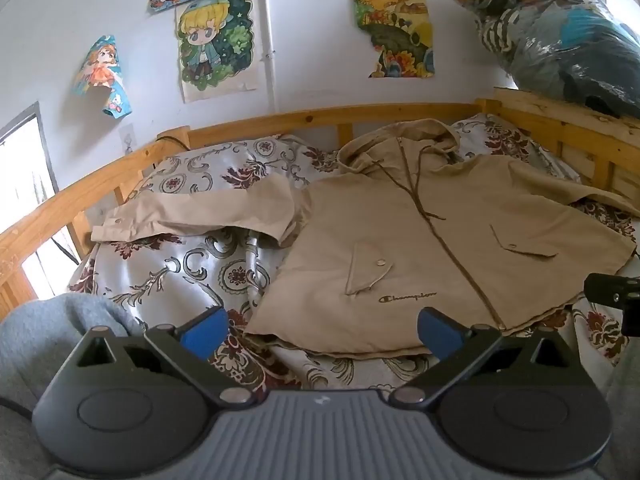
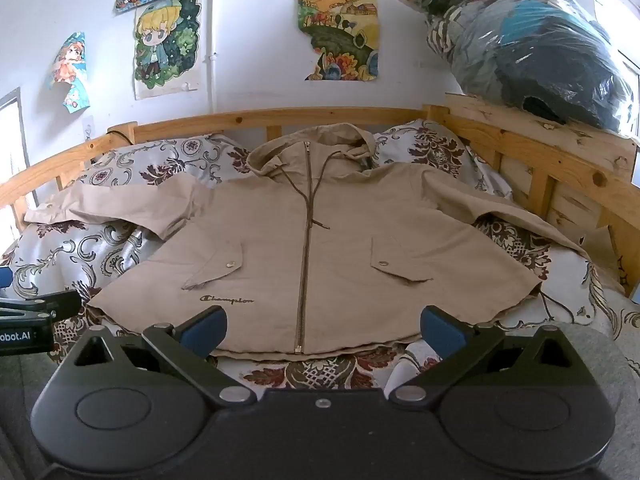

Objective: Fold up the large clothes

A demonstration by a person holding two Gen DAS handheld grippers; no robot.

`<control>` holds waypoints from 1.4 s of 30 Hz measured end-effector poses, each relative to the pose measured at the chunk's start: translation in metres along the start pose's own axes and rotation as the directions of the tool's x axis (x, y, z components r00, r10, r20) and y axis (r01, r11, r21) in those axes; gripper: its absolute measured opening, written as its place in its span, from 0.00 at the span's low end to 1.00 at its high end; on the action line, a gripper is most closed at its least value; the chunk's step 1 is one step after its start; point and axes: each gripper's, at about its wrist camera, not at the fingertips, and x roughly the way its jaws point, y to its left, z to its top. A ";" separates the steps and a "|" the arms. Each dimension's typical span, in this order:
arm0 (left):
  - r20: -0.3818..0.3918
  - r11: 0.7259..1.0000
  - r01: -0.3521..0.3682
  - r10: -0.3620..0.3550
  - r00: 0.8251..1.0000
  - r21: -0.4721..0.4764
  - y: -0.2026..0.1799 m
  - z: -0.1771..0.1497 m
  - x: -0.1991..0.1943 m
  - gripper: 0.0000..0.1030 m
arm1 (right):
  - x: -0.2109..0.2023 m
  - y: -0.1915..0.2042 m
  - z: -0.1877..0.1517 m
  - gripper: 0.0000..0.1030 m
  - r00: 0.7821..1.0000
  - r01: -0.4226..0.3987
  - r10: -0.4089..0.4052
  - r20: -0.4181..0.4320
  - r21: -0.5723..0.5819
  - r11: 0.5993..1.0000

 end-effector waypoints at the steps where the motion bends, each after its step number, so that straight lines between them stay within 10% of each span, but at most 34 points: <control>1: 0.001 1.000 0.000 0.000 1.000 0.002 0.000 0.000 0.000 0.99 | 0.000 0.000 0.000 0.99 1.000 0.000 0.000 0.000 0.000 1.000; 42: -0.004 1.000 -0.005 0.005 1.000 -0.009 0.007 -0.003 0.002 0.99 | 0.000 -0.003 0.001 0.99 1.000 -0.008 0.008 -0.001 0.025 1.000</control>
